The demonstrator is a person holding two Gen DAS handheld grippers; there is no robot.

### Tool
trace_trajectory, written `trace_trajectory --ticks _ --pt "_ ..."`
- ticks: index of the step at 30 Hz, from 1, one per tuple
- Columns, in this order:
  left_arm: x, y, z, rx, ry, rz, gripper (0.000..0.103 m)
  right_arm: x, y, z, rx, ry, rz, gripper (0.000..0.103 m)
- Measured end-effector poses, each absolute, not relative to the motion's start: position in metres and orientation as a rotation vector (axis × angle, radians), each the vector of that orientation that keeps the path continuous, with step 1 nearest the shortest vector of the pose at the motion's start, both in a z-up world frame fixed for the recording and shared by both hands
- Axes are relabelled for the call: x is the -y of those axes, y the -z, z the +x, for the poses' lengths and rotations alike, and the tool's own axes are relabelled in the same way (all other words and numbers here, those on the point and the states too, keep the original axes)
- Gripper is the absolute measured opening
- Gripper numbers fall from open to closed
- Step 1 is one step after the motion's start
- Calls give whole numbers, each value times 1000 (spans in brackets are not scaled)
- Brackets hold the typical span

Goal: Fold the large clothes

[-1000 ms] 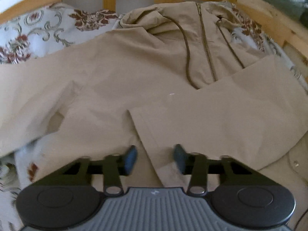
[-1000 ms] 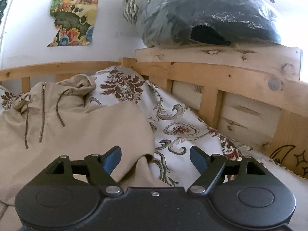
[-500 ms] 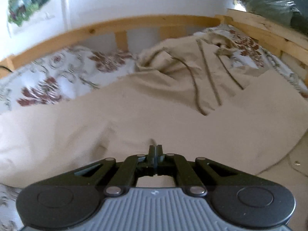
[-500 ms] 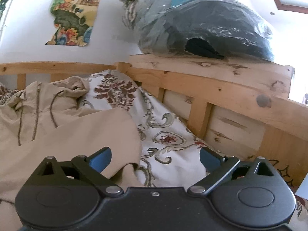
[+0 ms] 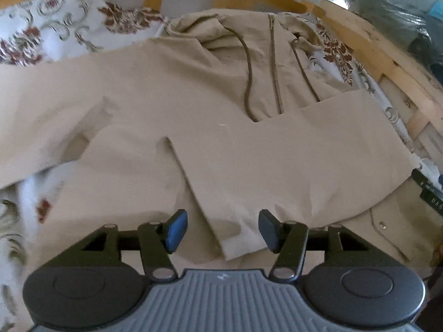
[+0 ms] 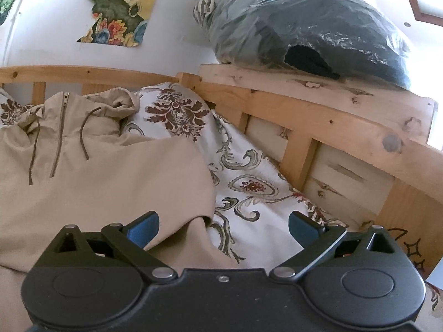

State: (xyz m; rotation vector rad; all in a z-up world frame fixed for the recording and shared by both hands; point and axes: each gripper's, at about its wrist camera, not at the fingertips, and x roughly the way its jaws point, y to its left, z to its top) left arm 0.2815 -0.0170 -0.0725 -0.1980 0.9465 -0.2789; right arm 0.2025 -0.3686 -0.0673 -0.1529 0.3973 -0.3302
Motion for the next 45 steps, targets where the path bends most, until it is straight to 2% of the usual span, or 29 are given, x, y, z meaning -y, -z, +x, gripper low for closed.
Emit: trace_trajectory --ticks 1,2,5,8,10,15,19,27,31,35,37,42,45 --pt "17 75 284 -965 286 -216 58 369 68 203 -399 332 -151 100" --pt "19 78 288 -982 286 -228 42 369 69 203 -400 333 -150 100" --pt "30 78 292 -985 252 -173 15 370 70 205 -397 332 -157 100" --pt "40 62 280 -848 243 -69 4 370 72 206 -407 327 -162 100" --pt "39 46 274 -764 199 -67 1 370 72 203 -418 315 -158 100" --pt "16 4 265 -577 81 -74 1 364 70 195 -412 276 -163 102" --pt "5 -7 267 -559 18 -67 1 361 73 199 -429 266 -190 102" --pt "-1 17 262 -652 31 -71 1 357 83 220 -392 278 -225 102" --pt "9 29 256 -692 65 -42 1 357 80 218 -276 389 -223 93" --pt "29 43 257 -725 91 9 1 367 67 211 -198 474 -273 96" --pt "39 52 263 -757 79 63 1 365 73 216 -231 505 -353 100" --pt "41 72 273 -815 68 107 2 371 91 229 -380 493 -382 101" --pt "34 74 273 -860 92 72 12 367 83 223 -425 458 -384 101"
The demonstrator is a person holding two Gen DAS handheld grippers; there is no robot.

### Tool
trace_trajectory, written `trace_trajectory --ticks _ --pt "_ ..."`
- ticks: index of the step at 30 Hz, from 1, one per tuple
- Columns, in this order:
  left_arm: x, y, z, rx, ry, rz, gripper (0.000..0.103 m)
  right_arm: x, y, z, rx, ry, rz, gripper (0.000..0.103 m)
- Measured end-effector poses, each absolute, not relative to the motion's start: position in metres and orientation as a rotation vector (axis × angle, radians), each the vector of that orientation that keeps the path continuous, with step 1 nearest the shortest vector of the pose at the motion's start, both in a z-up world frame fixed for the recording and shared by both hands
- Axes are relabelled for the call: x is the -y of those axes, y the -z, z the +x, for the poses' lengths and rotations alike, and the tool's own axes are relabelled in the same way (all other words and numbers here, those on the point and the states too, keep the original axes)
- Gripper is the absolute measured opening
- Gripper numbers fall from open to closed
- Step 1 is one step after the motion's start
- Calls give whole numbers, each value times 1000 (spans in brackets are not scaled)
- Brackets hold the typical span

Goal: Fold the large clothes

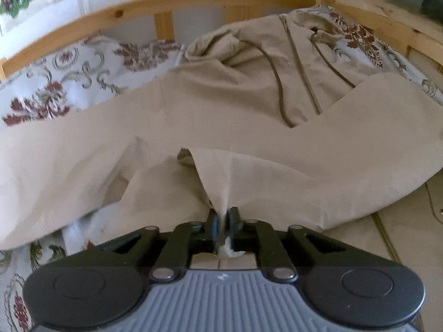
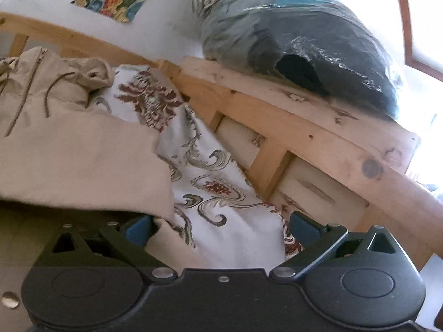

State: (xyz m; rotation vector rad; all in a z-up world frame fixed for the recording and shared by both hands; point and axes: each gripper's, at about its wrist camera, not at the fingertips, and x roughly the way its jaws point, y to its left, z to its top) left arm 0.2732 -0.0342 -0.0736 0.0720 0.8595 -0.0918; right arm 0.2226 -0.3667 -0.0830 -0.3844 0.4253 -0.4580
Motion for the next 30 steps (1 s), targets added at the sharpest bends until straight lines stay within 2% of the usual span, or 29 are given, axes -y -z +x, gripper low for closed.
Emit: trace_trajectory --ticks 1,2,3,4,5,11,14,19,22,25,30 --pt "30 72 272 -871 102 41 16 365 78 215 -449 427 -375 102" --pt "24 70 269 -878 112 5 28 365 73 208 -461 405 -362 102" --pt "18 68 266 -884 122 -26 40 362 65 196 -451 378 -339 102" --pt "13 66 262 -879 115 -47 63 359 59 189 -422 367 -320 102" --pt "8 62 256 -864 98 -58 73 356 55 183 -382 365 -299 102" --pt "-34 37 218 -801 -36 -73 92 338 55 182 -284 252 -219 102" --pt "-76 29 200 -767 -175 -92 98 322 61 189 -308 181 -236 102" --pt "-167 25 184 -760 -406 -215 99 295 63 190 -297 102 -250 102" --pt "-217 17 180 -694 -479 -393 99 290 65 190 -293 77 -258 102" --pt "-253 9 182 -596 -529 -533 102 292 66 192 -289 83 -239 102" --pt "-283 11 192 -546 -738 -598 102 297 75 199 -317 99 -216 102"
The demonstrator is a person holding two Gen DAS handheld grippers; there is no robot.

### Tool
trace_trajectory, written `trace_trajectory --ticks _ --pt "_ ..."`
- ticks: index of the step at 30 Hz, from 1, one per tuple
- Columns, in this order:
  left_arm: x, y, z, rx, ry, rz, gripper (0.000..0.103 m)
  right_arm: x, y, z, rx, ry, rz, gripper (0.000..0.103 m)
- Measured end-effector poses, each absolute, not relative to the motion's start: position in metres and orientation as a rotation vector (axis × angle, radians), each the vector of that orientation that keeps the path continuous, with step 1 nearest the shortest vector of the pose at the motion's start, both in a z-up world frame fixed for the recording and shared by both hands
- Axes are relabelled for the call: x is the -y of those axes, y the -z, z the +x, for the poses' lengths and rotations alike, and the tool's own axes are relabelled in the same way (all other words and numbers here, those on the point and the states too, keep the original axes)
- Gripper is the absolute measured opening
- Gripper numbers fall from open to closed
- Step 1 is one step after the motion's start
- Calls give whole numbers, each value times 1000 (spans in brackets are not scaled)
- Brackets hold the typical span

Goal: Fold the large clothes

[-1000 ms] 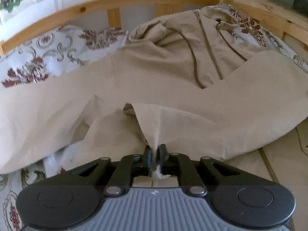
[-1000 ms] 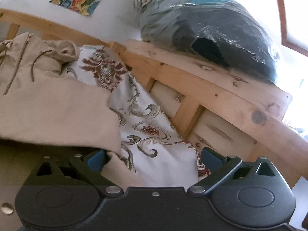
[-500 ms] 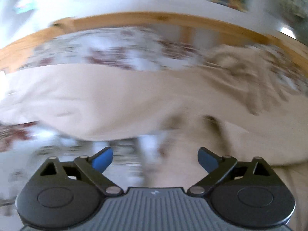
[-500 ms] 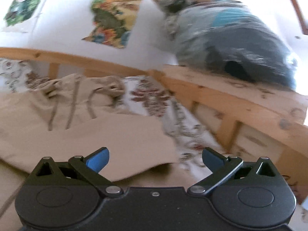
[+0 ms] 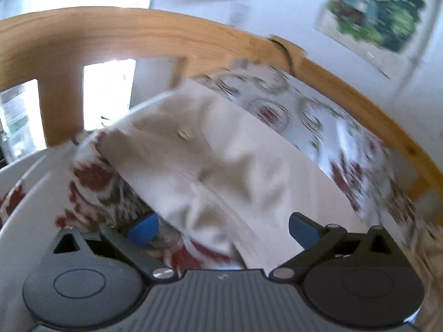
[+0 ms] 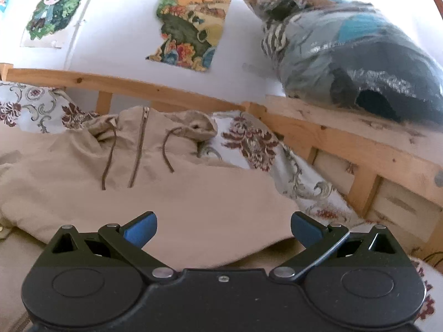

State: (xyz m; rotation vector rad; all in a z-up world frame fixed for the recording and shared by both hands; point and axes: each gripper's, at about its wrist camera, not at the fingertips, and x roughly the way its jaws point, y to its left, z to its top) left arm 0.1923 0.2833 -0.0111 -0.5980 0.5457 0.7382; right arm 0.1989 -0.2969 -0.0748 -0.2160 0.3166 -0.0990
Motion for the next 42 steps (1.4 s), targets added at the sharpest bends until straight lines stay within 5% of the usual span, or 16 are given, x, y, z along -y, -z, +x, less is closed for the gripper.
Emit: trace_trajectory --ticks 3,5,8,11,24,33,36,38,40,42 --pt "-285 9 200 -546 -845 -570 89 297 79 199 -332 92 -216 102" --pt "-284 6 202 -548 -909 -568 53 297 78 199 -330 88 -212 102" --pt "-284 1 193 -497 -914 -616 15 298 74 197 -320 82 -199 102" --pt "-270 -13 184 -427 -872 -563 4 299 69 194 -305 77 -193 102" --pt "-70 -117 189 -120 -189 -2 2 309 49 185 -240 91 -160 102" --pt "73 -69 223 -274 274 53 4 320 53 188 -241 156 -173 102" --pt "100 -29 237 -482 421 7 21 326 55 190 -245 189 -182 102" --pt "105 -7 234 -568 487 -37 50 331 60 191 -260 198 -178 102" --pt "105 7 221 -586 496 -32 67 334 64 193 -285 205 -174 102" --pt "97 14 207 -601 486 -22 73 336 64 193 -291 211 -160 102"
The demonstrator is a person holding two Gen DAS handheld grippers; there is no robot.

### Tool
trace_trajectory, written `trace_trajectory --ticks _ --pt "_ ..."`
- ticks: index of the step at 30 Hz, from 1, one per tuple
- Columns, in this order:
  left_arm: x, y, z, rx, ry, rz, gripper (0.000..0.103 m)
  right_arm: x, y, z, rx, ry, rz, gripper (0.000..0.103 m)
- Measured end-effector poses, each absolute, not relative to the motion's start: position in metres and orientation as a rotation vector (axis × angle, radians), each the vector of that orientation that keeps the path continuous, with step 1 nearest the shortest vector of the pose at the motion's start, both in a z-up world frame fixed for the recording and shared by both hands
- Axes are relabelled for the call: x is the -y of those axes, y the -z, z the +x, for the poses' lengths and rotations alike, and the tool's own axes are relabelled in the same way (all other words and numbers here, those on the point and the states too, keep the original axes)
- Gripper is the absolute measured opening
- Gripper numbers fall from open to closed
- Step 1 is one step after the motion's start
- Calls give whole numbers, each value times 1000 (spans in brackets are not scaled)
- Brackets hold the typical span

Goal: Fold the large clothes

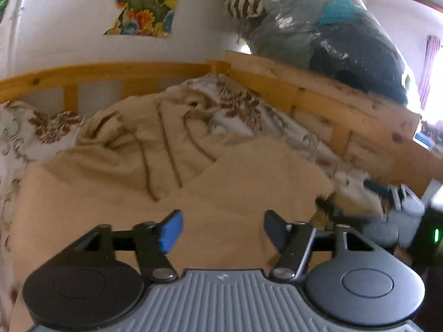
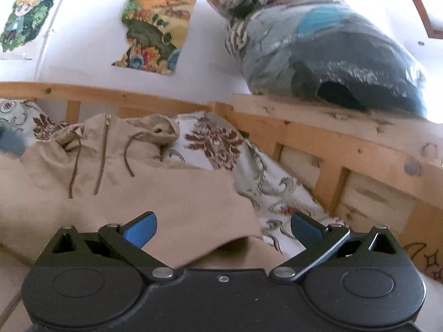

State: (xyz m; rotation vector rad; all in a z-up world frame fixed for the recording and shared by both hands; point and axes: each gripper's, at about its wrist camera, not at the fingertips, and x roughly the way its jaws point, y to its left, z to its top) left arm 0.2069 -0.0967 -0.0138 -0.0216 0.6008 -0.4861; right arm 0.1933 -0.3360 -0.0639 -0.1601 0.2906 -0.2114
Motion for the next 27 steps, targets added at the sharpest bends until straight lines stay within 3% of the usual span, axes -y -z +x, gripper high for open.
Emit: trace_trajectory --ticks 11,16,24,26,27 --pt "-34 23 215 -672 41 -81 86 315 59 185 -290 -51 -50 102" --pt "-72 35 228 -723 -61 -49 86 297 62 195 -379 -216 19 84" --pt "-82 72 251 -797 -114 116 86 291 93 230 -596 -242 142 78" --pt "-81 73 259 -780 -124 117 84 290 99 234 -610 -251 172 68" --pt "-80 73 265 -777 -132 112 84 289 101 235 -614 -267 186 37"
